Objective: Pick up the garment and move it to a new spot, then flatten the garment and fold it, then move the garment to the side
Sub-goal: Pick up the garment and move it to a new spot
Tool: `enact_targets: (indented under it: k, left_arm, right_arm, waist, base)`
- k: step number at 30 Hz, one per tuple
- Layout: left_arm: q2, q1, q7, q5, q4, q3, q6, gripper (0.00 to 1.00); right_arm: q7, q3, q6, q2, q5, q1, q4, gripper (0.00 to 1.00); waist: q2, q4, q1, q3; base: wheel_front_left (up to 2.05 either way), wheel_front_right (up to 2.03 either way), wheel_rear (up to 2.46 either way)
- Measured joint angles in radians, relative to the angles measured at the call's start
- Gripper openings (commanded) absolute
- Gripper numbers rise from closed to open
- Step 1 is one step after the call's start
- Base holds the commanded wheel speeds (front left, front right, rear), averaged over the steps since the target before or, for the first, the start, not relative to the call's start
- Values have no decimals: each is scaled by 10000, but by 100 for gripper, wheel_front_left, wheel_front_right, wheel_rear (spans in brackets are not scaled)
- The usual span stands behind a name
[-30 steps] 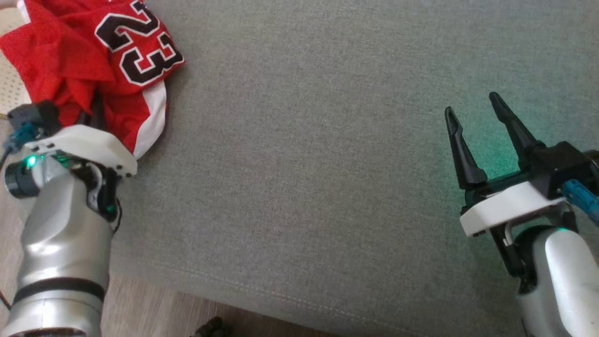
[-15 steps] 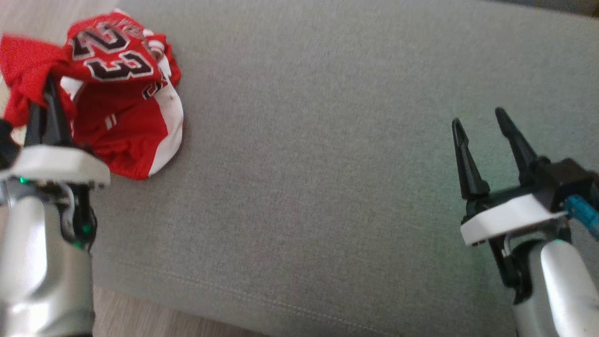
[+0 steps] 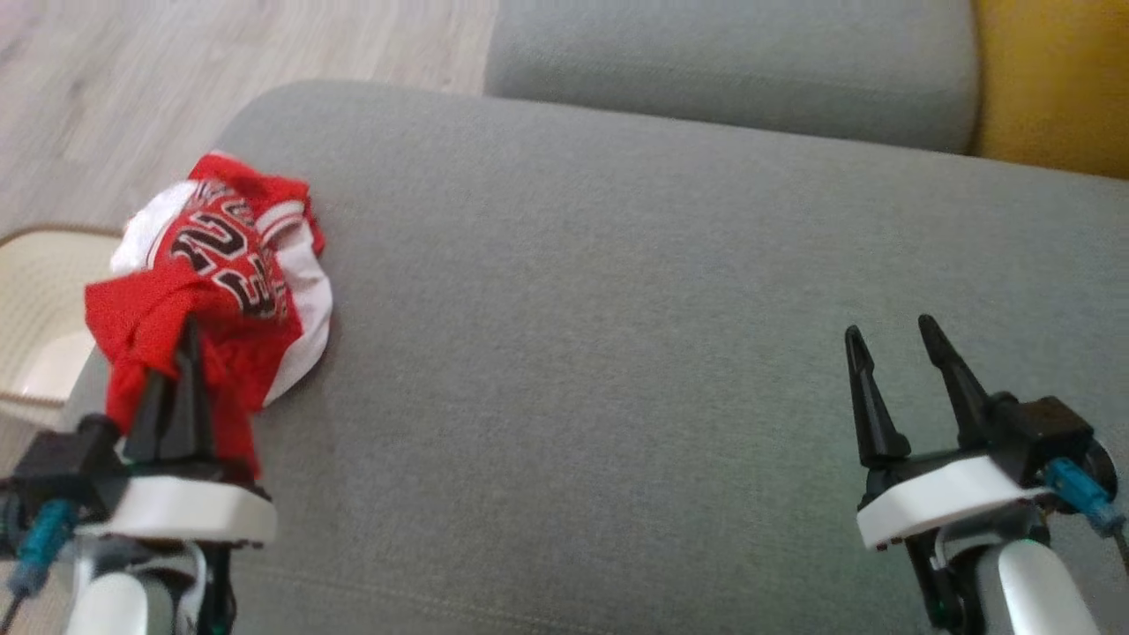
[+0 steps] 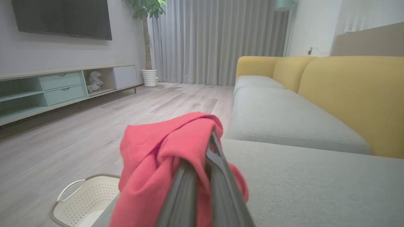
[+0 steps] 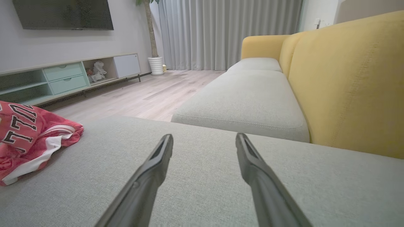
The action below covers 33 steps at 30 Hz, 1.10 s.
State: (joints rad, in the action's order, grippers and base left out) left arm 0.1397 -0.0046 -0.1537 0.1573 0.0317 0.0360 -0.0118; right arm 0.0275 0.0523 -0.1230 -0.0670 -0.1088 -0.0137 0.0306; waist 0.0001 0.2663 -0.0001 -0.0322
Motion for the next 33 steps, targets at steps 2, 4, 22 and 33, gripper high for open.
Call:
enact_targets:
  k: [2,4,22,33]
  left_arm:
    - [-69,292,194,-67,499,-178,29,0]
    - [-180,447,347,-67,901,-401,27,0]
    - [-821,-2175,464,-155,-105,-4311,-779,0]
    - [-857,-5245,372,-234,-2080,-6176,-951,0]
  right_arm:
    - [0,-4,-2,61,-59,99,-2,100]
    - [-2,-8,-2,115,-61,108,-12,100]
    - [84,197,0,188,-445,-429,-242,100]
    - [782,510,-2,192,-1106,-1152,111,100]
  waist:
    - [0,-190,0,125]
    - [0,-383,0,185]
    - [0,-3270,0,-1062]
    - [0,-5556,2,-2596]
  base:
    - [0,0,0]
    - [0,0,0]
    - [0,0,0]
    - [0,0,0]
